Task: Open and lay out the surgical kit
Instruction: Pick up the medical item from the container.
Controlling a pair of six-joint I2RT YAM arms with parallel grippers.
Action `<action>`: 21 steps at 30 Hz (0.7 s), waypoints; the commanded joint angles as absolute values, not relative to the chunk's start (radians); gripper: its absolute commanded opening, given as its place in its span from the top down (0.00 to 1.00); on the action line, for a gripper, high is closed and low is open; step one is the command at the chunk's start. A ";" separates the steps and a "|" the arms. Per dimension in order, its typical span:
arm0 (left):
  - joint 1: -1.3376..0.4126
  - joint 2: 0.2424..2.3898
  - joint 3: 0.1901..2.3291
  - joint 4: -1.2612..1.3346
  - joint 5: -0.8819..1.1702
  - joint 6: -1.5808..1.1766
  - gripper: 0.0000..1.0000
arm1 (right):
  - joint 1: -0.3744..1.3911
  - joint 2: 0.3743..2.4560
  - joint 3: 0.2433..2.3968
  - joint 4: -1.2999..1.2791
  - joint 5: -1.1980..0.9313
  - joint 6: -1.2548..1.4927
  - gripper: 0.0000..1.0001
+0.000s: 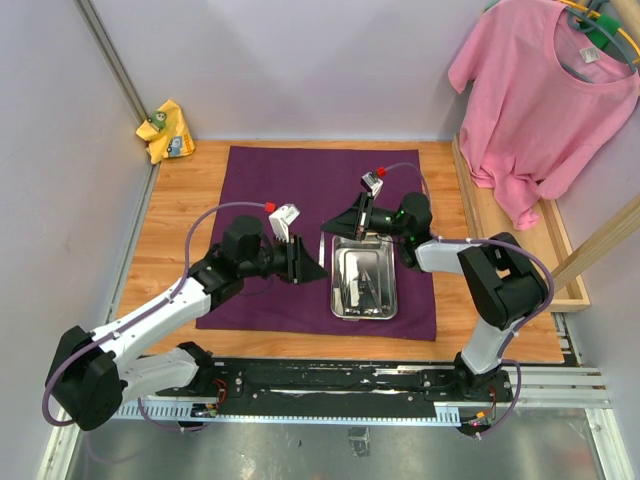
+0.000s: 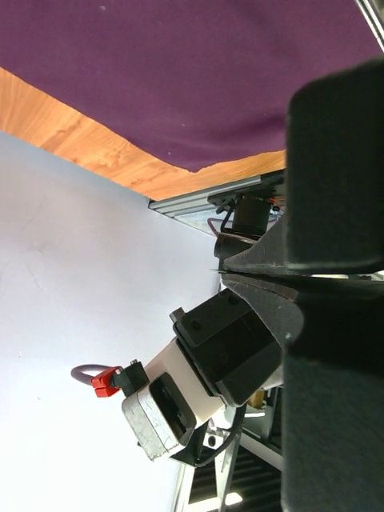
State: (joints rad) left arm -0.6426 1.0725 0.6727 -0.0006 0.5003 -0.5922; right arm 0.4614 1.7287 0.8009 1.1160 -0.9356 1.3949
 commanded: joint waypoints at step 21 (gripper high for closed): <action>-0.603 1.137 0.837 -0.222 0.284 -0.512 1.00 | 0.381 1.572 0.880 0.380 -0.838 0.962 0.36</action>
